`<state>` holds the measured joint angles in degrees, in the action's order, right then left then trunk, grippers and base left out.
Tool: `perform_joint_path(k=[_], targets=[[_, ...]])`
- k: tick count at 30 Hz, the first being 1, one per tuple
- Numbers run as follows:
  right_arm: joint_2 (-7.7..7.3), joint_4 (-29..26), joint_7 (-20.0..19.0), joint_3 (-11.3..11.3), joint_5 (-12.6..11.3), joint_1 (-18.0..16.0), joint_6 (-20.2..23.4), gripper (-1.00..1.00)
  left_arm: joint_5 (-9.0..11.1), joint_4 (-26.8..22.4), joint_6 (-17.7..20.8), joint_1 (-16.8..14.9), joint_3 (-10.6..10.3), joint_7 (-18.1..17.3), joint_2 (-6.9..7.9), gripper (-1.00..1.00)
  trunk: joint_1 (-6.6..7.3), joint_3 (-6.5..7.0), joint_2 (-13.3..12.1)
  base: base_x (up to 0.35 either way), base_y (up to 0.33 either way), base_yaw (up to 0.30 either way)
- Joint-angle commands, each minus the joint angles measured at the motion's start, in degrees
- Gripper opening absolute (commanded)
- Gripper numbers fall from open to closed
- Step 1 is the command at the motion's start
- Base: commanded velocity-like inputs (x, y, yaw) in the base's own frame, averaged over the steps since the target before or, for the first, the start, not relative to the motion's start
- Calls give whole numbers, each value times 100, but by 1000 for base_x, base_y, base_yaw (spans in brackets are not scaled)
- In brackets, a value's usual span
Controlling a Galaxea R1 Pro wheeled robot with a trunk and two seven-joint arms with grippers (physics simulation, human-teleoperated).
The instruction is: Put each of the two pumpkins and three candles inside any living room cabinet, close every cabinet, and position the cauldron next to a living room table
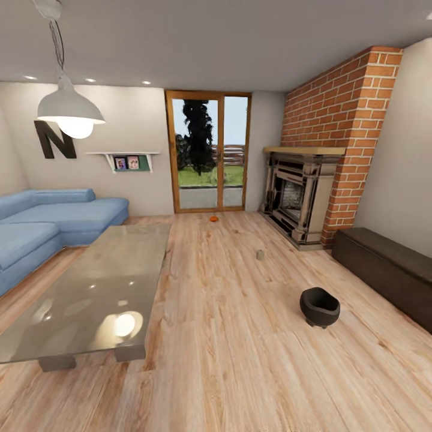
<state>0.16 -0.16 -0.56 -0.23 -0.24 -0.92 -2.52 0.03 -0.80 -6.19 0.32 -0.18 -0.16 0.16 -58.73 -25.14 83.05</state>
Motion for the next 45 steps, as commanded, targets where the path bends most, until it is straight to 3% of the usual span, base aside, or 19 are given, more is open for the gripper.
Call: perform_joint_path(k=[1,38,45], targets=[[1,8,-6,-3,-4,-4,-21,100,1,-8,-12,3,-1,-2,1,100,0,-5,3,0,0,-290],[1,8,-6,-3,-11,-4,-23,100,-20,-8,-22,3,-1,-2,5,100,0,-5,3,0,0,-290],[1,25,1,-3,-10,-4,-273,100,-33,-12,-22,3,-8,-2,13,100,0,-5,3,132,0,-232]])
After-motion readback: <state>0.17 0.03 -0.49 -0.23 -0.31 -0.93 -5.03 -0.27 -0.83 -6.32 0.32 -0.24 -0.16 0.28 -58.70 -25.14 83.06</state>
